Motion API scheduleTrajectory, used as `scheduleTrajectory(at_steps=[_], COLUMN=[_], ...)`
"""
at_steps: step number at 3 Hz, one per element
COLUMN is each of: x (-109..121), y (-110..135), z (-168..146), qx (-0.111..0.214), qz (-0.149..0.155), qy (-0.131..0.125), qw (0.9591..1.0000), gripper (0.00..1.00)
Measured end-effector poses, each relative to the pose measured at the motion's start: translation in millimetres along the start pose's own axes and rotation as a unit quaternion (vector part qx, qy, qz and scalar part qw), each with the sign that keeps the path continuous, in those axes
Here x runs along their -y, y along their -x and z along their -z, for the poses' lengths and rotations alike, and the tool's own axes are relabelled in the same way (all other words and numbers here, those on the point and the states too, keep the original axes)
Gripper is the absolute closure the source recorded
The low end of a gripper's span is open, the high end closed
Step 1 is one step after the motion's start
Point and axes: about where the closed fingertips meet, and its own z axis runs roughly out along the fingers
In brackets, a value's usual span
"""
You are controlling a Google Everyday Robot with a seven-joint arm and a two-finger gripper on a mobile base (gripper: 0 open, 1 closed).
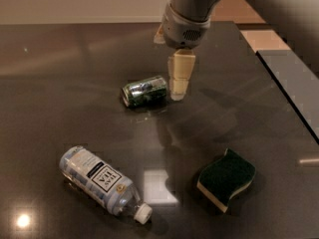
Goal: Place green can upright
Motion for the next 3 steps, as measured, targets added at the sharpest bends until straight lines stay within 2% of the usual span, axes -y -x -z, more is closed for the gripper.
scheduleTrajectory(at_steps=[2,3], x=[14.4,14.4], y=[19.2,28.3], z=[-35.4,-50.5], qx=[-0.023,-0.036], qz=[0.045,0.070], qy=[0.017,0.017], qw=[0.9986,0.9968], gripper=[0.00,0.00])
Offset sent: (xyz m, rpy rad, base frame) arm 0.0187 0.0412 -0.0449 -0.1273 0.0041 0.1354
